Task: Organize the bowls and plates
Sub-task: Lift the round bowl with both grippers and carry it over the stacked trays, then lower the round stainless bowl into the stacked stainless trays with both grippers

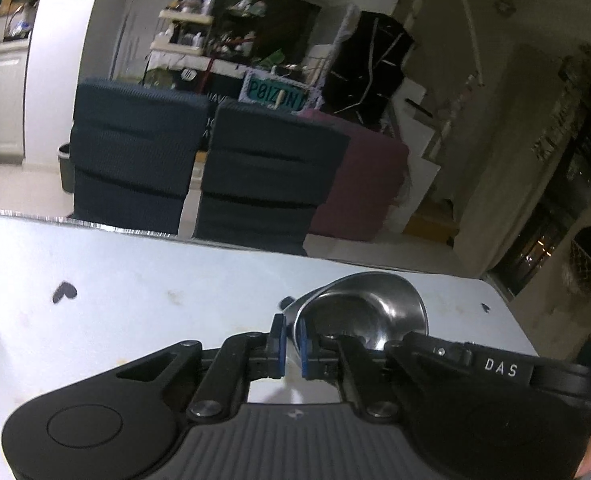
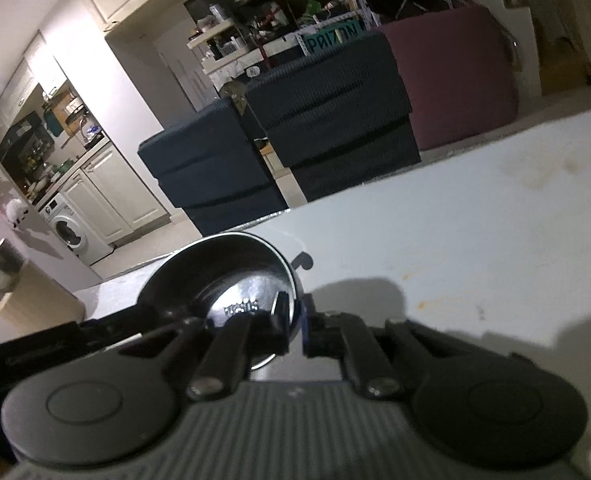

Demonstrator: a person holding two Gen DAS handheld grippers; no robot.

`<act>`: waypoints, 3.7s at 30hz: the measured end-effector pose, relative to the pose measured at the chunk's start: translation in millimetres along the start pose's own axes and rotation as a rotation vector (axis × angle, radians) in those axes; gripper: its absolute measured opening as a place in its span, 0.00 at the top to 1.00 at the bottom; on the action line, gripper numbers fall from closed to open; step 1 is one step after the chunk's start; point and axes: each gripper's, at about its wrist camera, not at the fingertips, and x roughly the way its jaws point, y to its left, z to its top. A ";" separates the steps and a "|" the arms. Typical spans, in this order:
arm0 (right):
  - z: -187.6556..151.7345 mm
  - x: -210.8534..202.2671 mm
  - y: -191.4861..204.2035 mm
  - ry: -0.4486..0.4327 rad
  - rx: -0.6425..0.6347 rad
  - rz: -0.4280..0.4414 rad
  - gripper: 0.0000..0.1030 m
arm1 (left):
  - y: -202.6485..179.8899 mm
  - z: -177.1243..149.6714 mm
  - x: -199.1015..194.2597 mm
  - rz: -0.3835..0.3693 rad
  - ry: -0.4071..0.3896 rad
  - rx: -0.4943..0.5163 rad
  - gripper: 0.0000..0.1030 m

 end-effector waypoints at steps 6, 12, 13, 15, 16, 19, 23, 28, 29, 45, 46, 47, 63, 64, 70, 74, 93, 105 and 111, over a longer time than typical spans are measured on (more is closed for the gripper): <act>7.7 -51.4 6.7 -0.028 -0.038 -0.014 0.95 | -29.0 0.1 -38.4 -0.014 -0.008 0.012 0.94; 2.6 -103.7 7.8 -0.048 -0.074 -0.023 0.95 | -52.9 -12.1 -71.5 -0.040 -0.011 0.015 0.94; 0.5 -111.2 6.8 -0.049 -0.074 -0.025 0.95 | -55.7 -14.6 -76.8 -0.046 -0.018 0.016 0.94; -4.6 -127.1 4.6 -0.049 -0.075 -0.028 0.95 | -62.2 -22.7 -89.6 -0.060 -0.023 0.021 0.94; -7.9 -135.2 3.0 -0.048 -0.075 -0.029 0.95 | -65.1 -26.7 -94.5 -0.066 -0.023 0.024 0.94; -17.8 -157.9 -2.1 -0.050 -0.070 -0.027 0.95 | -74.2 -36.0 -106.4 -0.082 -0.016 0.026 0.94; -28.7 -181.3 -8.8 -0.050 -0.070 -0.029 0.94 | -88.2 -49.7 -119.3 -0.101 -0.003 0.048 0.94; -41.8 -202.5 -13.8 -0.042 -0.067 -0.042 0.94 | -103.9 -72.0 -132.2 -0.133 0.026 0.063 0.94; -44.6 -206.6 -15.0 -0.042 -0.069 -0.044 0.94 | -106.7 -76.1 -133.5 -0.140 0.032 0.064 0.94; -67.5 -251.6 -56.3 -0.081 -0.077 -0.088 0.93 | -151.3 -124.8 -99.3 -0.243 0.183 0.063 0.94; -68.6 -251.0 -59.4 -0.075 -0.076 -0.093 0.93 | -154.1 -128.1 -94.7 -0.242 0.198 0.070 0.94; -69.7 -249.6 -62.3 -0.067 -0.077 -0.102 0.93 | -156.4 -131.2 -90.2 -0.240 0.212 0.079 0.94; -81.6 -210.4 -74.7 0.074 -0.168 -0.233 0.90 | -177.1 -177.6 -41.2 -0.191 0.408 0.173 0.90; -82.2 -208.0 -76.2 0.083 -0.170 -0.235 0.91 | -178.2 -179.1 -39.8 -0.191 0.411 0.179 0.90; -82.1 -197.5 -86.2 0.130 -0.172 -0.267 0.91 | -187.4 -187.1 -31.8 -0.190 0.431 0.224 0.90; -81.4 -187.7 -92.8 0.155 -0.170 -0.285 0.91 | -188.6 -187.0 -27.9 -0.185 0.430 0.235 0.90; -75.3 -135.8 -100.1 0.286 -0.178 -0.379 0.89 | -189.0 -184.7 -18.9 -0.182 0.443 0.262 0.89; -73.1 -127.4 -102.8 0.305 -0.120 -0.378 0.83 | -185.2 -180.5 -23.0 -0.200 0.440 0.266 0.87; -69.1 -127.5 -107.3 0.307 -0.096 -0.357 0.82 | -186.1 -180.1 -25.3 -0.219 0.441 0.277 0.77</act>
